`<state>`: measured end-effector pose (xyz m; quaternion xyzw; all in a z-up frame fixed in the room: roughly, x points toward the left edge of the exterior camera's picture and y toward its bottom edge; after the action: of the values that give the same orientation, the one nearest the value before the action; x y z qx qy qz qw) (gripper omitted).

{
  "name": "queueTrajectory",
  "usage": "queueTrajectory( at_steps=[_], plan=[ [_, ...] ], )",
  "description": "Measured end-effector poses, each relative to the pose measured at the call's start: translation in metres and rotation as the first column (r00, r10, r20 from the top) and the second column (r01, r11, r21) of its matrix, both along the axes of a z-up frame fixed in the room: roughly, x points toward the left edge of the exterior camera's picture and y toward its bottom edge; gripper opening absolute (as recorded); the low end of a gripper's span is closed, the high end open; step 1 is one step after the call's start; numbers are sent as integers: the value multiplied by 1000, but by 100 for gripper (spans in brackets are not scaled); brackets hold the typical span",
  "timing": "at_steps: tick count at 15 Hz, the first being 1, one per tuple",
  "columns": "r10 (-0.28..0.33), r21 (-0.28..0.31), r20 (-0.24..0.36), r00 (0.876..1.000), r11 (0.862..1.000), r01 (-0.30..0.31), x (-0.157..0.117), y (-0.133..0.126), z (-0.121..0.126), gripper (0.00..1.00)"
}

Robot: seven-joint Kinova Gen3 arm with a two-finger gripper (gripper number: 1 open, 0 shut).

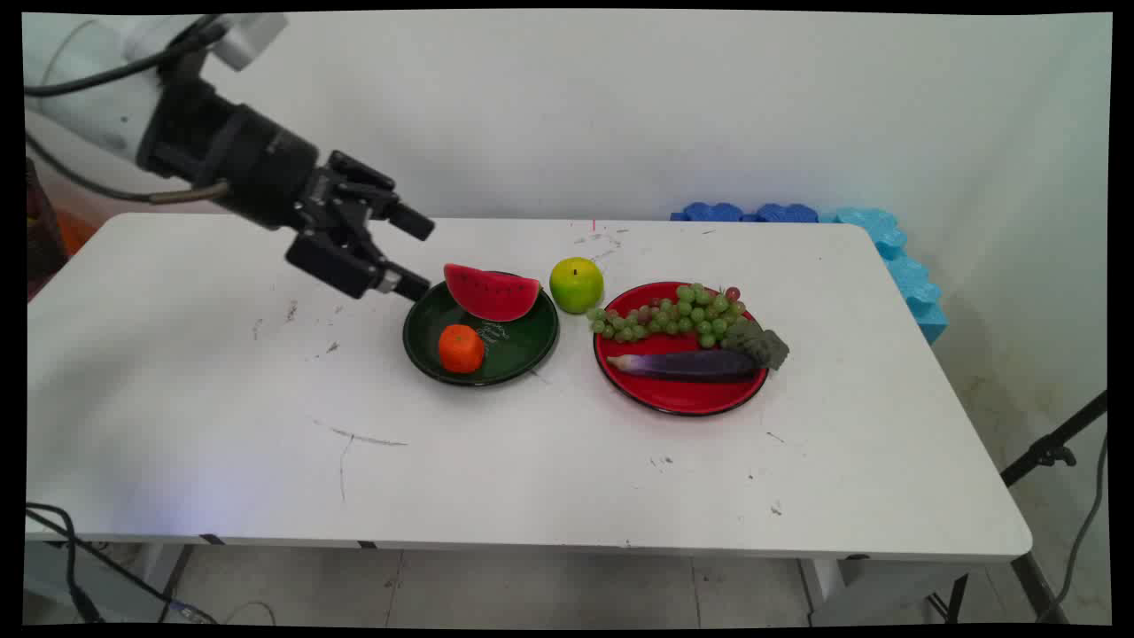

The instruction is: Pick up the eggplant from the red plate

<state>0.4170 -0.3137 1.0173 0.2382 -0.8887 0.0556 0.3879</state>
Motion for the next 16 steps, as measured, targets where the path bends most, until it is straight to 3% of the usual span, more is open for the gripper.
queueTrajectory(
  at_steps=[9, 16],
  plan=[
    [9, -3, 56, 998, 1000, -9, -81, -46, 9, 100],
    [12, -10, 149, 989, 1000, -11, -160, -100, -32, 100]
  ],
)
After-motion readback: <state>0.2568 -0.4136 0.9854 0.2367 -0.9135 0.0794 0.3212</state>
